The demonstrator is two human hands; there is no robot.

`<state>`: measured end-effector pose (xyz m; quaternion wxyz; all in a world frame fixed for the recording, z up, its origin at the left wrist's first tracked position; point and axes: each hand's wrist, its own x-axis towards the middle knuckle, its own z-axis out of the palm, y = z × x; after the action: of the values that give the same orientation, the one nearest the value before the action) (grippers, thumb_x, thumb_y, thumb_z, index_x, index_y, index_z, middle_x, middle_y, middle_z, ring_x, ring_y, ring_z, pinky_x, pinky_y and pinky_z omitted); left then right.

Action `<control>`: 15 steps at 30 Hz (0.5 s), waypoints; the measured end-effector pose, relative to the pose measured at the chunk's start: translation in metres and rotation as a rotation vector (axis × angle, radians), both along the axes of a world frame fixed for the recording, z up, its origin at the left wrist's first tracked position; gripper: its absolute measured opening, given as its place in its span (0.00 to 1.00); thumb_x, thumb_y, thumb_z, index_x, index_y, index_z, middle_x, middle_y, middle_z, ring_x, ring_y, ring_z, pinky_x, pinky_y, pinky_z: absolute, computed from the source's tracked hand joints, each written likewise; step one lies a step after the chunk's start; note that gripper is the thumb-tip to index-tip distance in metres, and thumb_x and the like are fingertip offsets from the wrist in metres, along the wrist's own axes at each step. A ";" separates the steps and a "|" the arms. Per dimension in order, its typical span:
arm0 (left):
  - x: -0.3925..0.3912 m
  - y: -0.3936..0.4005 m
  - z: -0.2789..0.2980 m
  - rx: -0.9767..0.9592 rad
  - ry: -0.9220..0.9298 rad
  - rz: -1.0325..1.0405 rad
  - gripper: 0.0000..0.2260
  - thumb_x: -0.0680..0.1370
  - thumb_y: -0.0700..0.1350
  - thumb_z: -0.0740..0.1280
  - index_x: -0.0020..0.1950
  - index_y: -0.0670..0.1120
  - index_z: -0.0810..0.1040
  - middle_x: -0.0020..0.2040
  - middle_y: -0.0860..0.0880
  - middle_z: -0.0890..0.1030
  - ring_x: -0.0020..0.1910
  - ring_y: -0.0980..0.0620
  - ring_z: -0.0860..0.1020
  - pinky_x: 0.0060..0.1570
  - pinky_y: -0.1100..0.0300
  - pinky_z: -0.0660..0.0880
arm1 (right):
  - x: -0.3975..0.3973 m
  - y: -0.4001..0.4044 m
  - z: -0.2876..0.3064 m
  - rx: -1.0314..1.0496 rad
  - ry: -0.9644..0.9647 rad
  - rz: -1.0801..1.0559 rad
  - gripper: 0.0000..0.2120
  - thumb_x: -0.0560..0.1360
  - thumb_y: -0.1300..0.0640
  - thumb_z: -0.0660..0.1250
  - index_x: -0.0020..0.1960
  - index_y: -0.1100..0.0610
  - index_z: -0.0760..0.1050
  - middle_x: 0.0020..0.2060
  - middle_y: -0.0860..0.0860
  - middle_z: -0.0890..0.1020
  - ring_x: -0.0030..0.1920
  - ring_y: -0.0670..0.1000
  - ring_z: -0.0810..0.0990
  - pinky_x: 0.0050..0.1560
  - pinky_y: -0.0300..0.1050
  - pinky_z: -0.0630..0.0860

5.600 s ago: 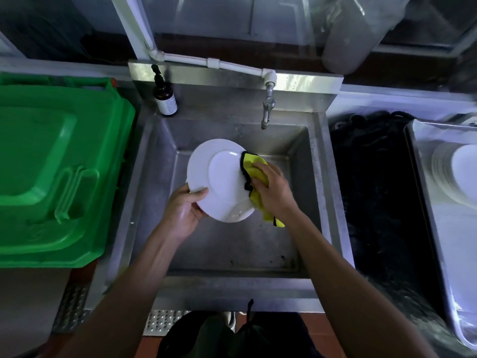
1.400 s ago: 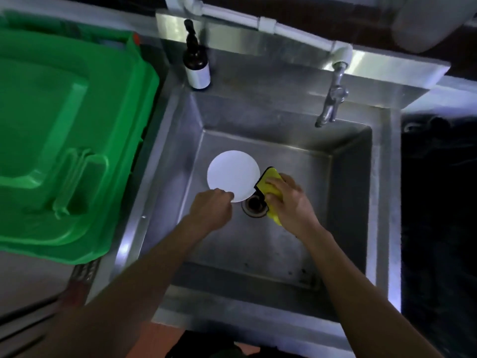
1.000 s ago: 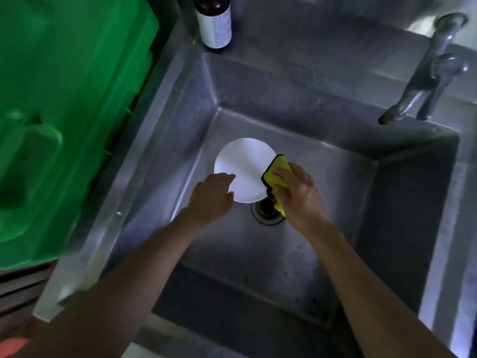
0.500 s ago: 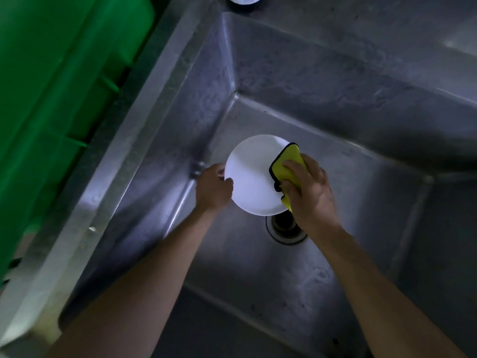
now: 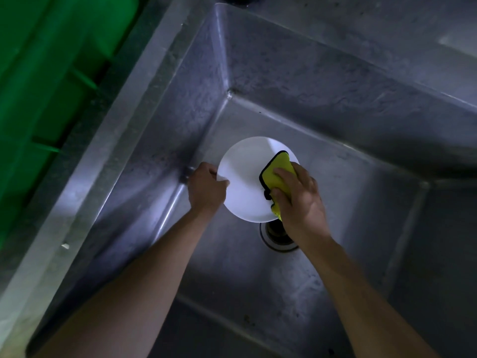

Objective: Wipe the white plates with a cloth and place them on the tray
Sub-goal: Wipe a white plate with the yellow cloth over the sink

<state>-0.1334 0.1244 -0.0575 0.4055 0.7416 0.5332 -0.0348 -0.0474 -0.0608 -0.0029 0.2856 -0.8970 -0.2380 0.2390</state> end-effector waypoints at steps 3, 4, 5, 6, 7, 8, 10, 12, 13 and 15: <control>0.000 0.003 -0.003 -0.061 0.017 0.030 0.10 0.72 0.38 0.75 0.50 0.44 0.77 0.43 0.51 0.80 0.47 0.47 0.82 0.42 0.56 0.79 | 0.000 -0.003 0.000 -0.009 0.009 -0.010 0.20 0.79 0.56 0.66 0.71 0.49 0.73 0.75 0.51 0.67 0.72 0.58 0.65 0.66 0.59 0.70; 0.000 0.004 -0.003 -0.099 0.015 0.051 0.10 0.72 0.37 0.75 0.50 0.44 0.76 0.42 0.51 0.79 0.48 0.46 0.82 0.46 0.50 0.82 | 0.000 -0.004 0.000 -0.012 0.011 -0.011 0.20 0.79 0.56 0.66 0.71 0.49 0.73 0.75 0.51 0.67 0.72 0.59 0.65 0.66 0.59 0.70; -0.001 0.004 -0.003 -0.131 0.011 0.070 0.11 0.72 0.37 0.75 0.50 0.44 0.76 0.42 0.52 0.79 0.49 0.45 0.82 0.48 0.45 0.83 | 0.000 -0.005 0.000 -0.014 0.012 -0.011 0.20 0.79 0.56 0.66 0.71 0.49 0.73 0.75 0.52 0.67 0.72 0.59 0.65 0.66 0.60 0.71; -0.001 0.004 -0.003 -0.151 0.006 0.084 0.11 0.72 0.36 0.75 0.50 0.44 0.76 0.43 0.51 0.79 0.50 0.44 0.82 0.49 0.43 0.83 | 0.000 -0.006 0.000 -0.016 0.012 -0.010 0.20 0.79 0.57 0.66 0.71 0.50 0.73 0.75 0.52 0.67 0.72 0.59 0.65 0.66 0.60 0.71; -0.002 0.003 -0.003 -0.163 0.000 0.094 0.11 0.72 0.36 0.74 0.51 0.44 0.77 0.44 0.50 0.80 0.50 0.44 0.82 0.49 0.42 0.83 | 0.000 -0.008 0.001 -0.017 0.013 -0.011 0.20 0.79 0.57 0.66 0.71 0.50 0.73 0.75 0.52 0.67 0.71 0.59 0.65 0.66 0.60 0.71; -0.003 0.003 -0.002 -0.173 -0.008 0.101 0.11 0.72 0.36 0.74 0.51 0.44 0.77 0.46 0.48 0.81 0.50 0.43 0.82 0.49 0.41 0.83 | 0.000 -0.009 0.001 -0.016 0.015 -0.014 0.20 0.79 0.57 0.66 0.71 0.50 0.73 0.75 0.52 0.67 0.72 0.59 0.65 0.66 0.60 0.71; -0.004 0.002 0.000 -0.191 -0.020 0.107 0.10 0.72 0.36 0.73 0.51 0.44 0.79 0.49 0.46 0.83 0.51 0.42 0.82 0.50 0.41 0.83 | -0.002 -0.012 0.003 -0.011 0.016 -0.023 0.20 0.79 0.57 0.66 0.71 0.50 0.73 0.75 0.52 0.67 0.72 0.59 0.65 0.66 0.60 0.71; -0.005 0.002 0.006 -0.213 -0.029 0.127 0.08 0.73 0.36 0.72 0.51 0.42 0.81 0.50 0.43 0.84 0.52 0.41 0.83 0.50 0.41 0.83 | -0.004 -0.014 0.005 -0.009 0.020 -0.039 0.20 0.79 0.57 0.66 0.70 0.49 0.73 0.75 0.52 0.67 0.72 0.58 0.65 0.66 0.59 0.70; -0.005 0.002 0.009 -0.222 -0.035 0.141 0.07 0.73 0.35 0.72 0.49 0.41 0.82 0.49 0.43 0.84 0.51 0.41 0.83 0.49 0.40 0.83 | -0.004 -0.016 0.007 -0.009 0.023 -0.046 0.20 0.79 0.57 0.66 0.70 0.49 0.73 0.75 0.51 0.67 0.72 0.58 0.65 0.66 0.59 0.70; -0.008 0.003 0.018 -0.228 -0.036 0.153 0.05 0.73 0.35 0.72 0.47 0.41 0.83 0.47 0.43 0.85 0.50 0.41 0.84 0.46 0.41 0.84 | -0.007 -0.020 0.011 -0.014 0.019 -0.048 0.20 0.79 0.58 0.67 0.71 0.50 0.73 0.75 0.52 0.67 0.72 0.58 0.65 0.67 0.59 0.70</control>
<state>-0.1417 0.1273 -0.0391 0.4982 0.6485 0.5733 -0.0507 -0.0541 -0.0808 0.0078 0.2872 -0.9021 -0.2122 0.2423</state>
